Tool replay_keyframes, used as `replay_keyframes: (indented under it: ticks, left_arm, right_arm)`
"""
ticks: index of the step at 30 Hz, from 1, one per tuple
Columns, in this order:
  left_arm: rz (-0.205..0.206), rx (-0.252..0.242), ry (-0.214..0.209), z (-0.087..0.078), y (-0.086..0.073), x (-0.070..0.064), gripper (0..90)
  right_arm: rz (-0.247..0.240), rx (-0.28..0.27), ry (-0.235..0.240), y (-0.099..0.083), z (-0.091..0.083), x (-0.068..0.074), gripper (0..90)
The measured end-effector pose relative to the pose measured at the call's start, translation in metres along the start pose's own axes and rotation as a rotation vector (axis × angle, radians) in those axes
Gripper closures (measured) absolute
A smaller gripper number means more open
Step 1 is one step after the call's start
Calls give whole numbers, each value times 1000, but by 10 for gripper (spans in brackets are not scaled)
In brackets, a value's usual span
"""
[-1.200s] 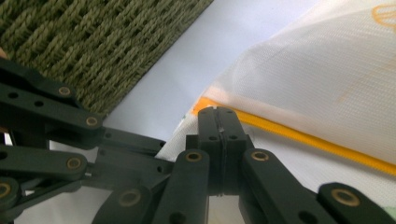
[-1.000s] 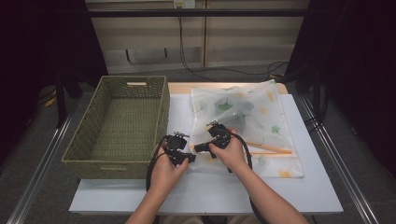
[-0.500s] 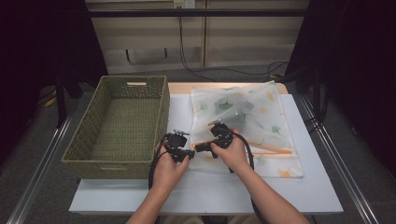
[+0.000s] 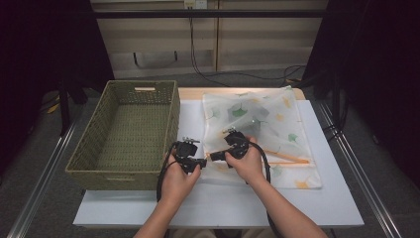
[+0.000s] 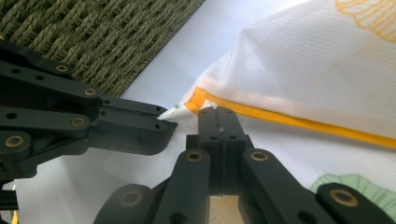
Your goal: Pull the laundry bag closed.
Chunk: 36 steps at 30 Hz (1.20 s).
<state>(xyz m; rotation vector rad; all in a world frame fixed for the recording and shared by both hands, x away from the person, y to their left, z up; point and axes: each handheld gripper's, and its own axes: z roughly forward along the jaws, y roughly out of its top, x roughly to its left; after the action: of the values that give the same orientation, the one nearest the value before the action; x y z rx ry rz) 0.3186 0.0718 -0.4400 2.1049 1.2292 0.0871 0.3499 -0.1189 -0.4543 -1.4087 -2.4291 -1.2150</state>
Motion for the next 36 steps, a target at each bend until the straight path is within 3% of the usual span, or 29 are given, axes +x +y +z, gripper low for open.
replay_keyframes:
  ticks: [8,13,19,23,26,34,36]
  left_arm:
    - [-1,-8,3,0,0,-2,898]
    - [10,10,6,0,0,-2,897]
    - [-2,25,5,7,0,0,880]
    - [-3,33,10,11,1,3,816]
    - [-5,37,10,13,0,4,864]
    - [-20,13,-6,9,1,1,898]
    - [-25,-4,-5,6,1,-1,898]
  right_arm:
    - [7,2,-24,-1,1,0,900]
    - [38,5,2,-4,1,-6,900]
    - [1,0,15,-5,-1,-4,900]
    - [-9,4,16,-3,0,0,900]
    - [-24,10,-6,-2,0,5,900]
    - [13,13,-6,-3,0,-1,900]
    - [-2,15,-36,-3,-1,1,900]
